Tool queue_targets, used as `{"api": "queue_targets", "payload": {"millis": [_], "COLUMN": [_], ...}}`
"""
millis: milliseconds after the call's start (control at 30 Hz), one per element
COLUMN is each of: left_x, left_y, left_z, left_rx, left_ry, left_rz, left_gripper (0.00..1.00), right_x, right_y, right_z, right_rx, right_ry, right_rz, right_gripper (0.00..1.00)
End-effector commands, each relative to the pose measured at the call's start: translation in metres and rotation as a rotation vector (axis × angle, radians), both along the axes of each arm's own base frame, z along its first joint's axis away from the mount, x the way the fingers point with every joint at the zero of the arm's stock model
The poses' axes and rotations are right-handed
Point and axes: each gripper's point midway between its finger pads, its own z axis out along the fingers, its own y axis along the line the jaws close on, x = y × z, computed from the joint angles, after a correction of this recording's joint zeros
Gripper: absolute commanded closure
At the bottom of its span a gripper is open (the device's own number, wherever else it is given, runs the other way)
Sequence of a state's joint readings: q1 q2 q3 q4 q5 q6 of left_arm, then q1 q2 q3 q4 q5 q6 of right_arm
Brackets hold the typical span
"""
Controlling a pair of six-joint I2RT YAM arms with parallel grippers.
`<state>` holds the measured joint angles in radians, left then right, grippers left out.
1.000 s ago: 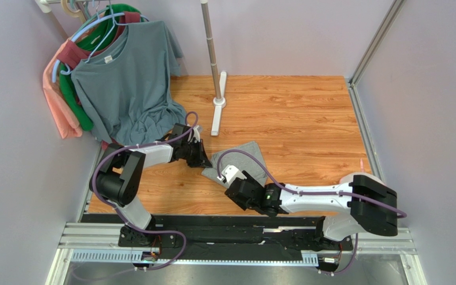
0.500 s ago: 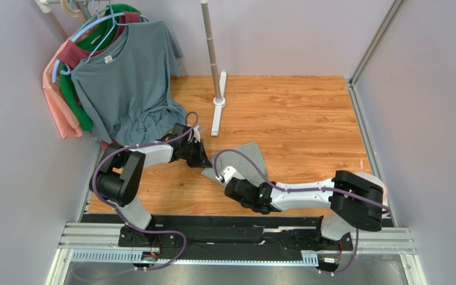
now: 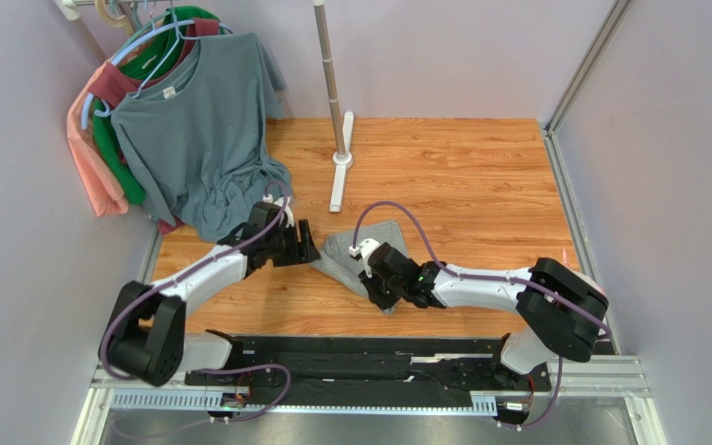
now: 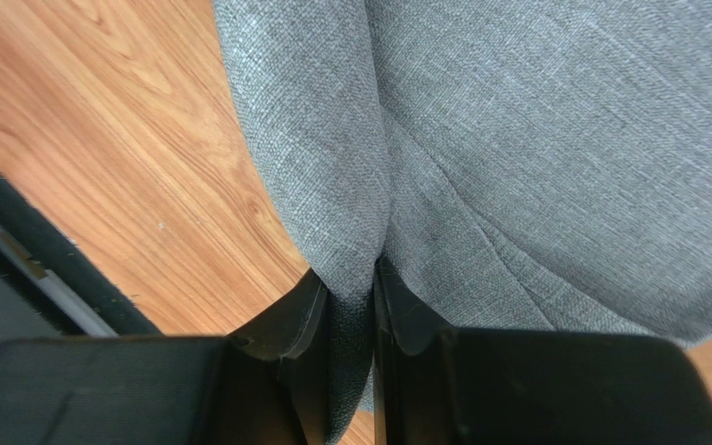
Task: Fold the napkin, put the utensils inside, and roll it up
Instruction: Roll the napkin with the utensil
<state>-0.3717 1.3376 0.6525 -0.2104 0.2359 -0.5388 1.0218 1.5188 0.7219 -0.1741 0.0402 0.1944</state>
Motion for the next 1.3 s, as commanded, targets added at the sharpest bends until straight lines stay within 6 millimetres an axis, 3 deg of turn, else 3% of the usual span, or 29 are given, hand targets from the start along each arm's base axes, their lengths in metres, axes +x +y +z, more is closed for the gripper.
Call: {"api": "queue_targets", "payload": {"millis": [0,233,533,900,1100,1200,1267], "left_x": [0.001,-0.001,0.011,0.011,0.011,0.008,0.009], "left_y": [0.012,0.002,-0.002,-0.007,-0.004,-0.005,-0.007], "left_z": [0.018,0.023,0.029,-0.006,-0.022,-0.031,-0.036], "left_rx": [-0.003,-0.063,-0.079,-0.057,-0.027,-0.012,0.0], "left_ry": [-0.144,-0.241,-0.319,-0.191,-0.112,-0.063,-0.032], "left_rz": [0.041,-0.035,-0.045,-0.064,-0.039,-0.055,-0.068], "left_gripper": [0.29,0.3,0.3,0.36,0.63,0.76,0.88], "right_x": [-0.043,-0.041,-0.038,-0.031,-0.028,-0.025,-0.021], "right_y": [-0.01,-0.008,-0.01,-0.015,-0.015,-0.015,-0.014], "right_z": [-0.029,-0.027,-0.042,-0.051,-0.048,-0.043,-0.038], "right_rx": [0.045,0.163,0.2,0.178,0.177,0.168,0.163], "right_ry": [0.3,0.454,0.607,0.64,0.628,0.609,0.593], "right_rz": [0.075,0.084,0.034,-0.003,-0.002,-0.002,-0.002], "right_gripper": [0.89,0.9,0.91,0.92,0.9,0.85,0.74]}}
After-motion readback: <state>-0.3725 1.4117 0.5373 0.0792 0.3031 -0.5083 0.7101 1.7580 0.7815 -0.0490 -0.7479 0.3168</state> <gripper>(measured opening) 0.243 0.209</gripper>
